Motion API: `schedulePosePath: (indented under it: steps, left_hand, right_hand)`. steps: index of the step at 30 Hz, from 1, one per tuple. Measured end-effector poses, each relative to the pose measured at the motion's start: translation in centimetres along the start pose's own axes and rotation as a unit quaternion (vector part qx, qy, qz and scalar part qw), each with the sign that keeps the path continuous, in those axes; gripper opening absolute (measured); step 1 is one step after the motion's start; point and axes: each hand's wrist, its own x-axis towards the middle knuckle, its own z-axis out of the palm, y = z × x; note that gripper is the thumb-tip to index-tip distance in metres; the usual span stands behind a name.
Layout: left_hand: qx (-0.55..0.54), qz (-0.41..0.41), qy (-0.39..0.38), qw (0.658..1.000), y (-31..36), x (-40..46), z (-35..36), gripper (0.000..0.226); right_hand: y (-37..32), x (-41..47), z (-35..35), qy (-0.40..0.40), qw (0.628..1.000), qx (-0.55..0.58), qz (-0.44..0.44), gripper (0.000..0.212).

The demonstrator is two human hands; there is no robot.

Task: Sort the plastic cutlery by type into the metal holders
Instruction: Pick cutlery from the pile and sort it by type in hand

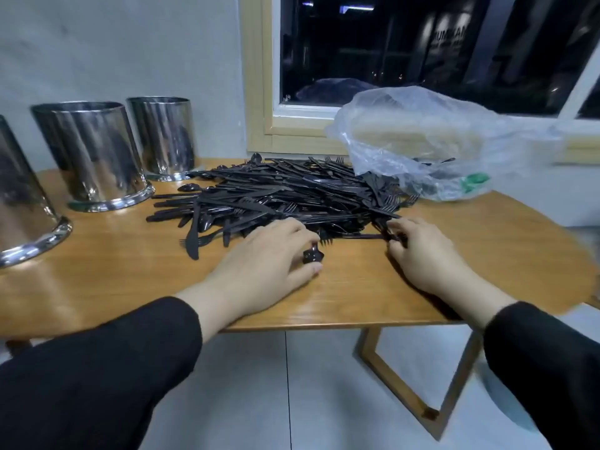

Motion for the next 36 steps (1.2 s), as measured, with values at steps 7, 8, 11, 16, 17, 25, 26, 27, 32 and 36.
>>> schedulePosePath:
  steps: [7,8,11,16,17,25,26,27,32,36]
  left_hand:
    - [-0.007,-0.017,0.034,0.999,1.1,0.0,-0.5,0.045]
    - [-0.004,-0.019,0.039,0.999,1.3,0.0,-0.6,0.045]
    - [0.006,-0.018,0.042,0.999,2.2,0.1,-0.5,0.045]
    - [-0.010,-0.026,0.061,0.998,2.7,0.4,0.0,0.046]
    - [-0.020,-0.028,0.069,0.997,2.6,0.3,0.0,0.046]
    - [-0.120,-0.050,0.119,0.984,2.7,0.6,-2.4,0.054]
    - [-0.117,-0.049,0.100,0.987,2.6,1.1,-3.1,0.052]
    - [-0.119,-0.047,0.093,0.987,2.4,1.6,-3.6,0.045]
    - [-0.173,-0.108,0.107,0.973,0.3,1.6,-4.0,0.025]
    - [-0.215,-0.177,0.087,0.957,-1.7,0.6,-3.0,0.027]
  right_hand:
    - [-0.6,-0.8,-0.9,-0.004,0.999,0.022,-0.030,0.022]
    - [-0.6,-1.0,-1.1,-0.003,0.999,0.025,-0.035,0.021]
    - [0.3,-1.3,-1.7,-0.014,0.997,0.077,-0.024,0.023]
    - [1.8,-1.9,-3.0,-0.034,0.984,0.175,-0.003,0.021]
    - [1.9,-2.0,-3.2,-0.027,0.984,0.178,-0.002,0.023]
    - [-3.6,-2.5,-8.5,0.116,0.949,0.257,-0.142,0.024]
    - [-4.9,-2.2,-8.9,0.113,0.940,0.277,-0.163,0.023]
    - [-6.2,-1.8,-8.8,0.109,0.932,0.293,-0.182,0.022]
    - [-8.6,0.7,-6.6,0.098,0.924,0.311,-0.201,0.026]
    - [-7.2,1.4,-4.3,-0.033,0.952,0.176,-0.247,0.022]
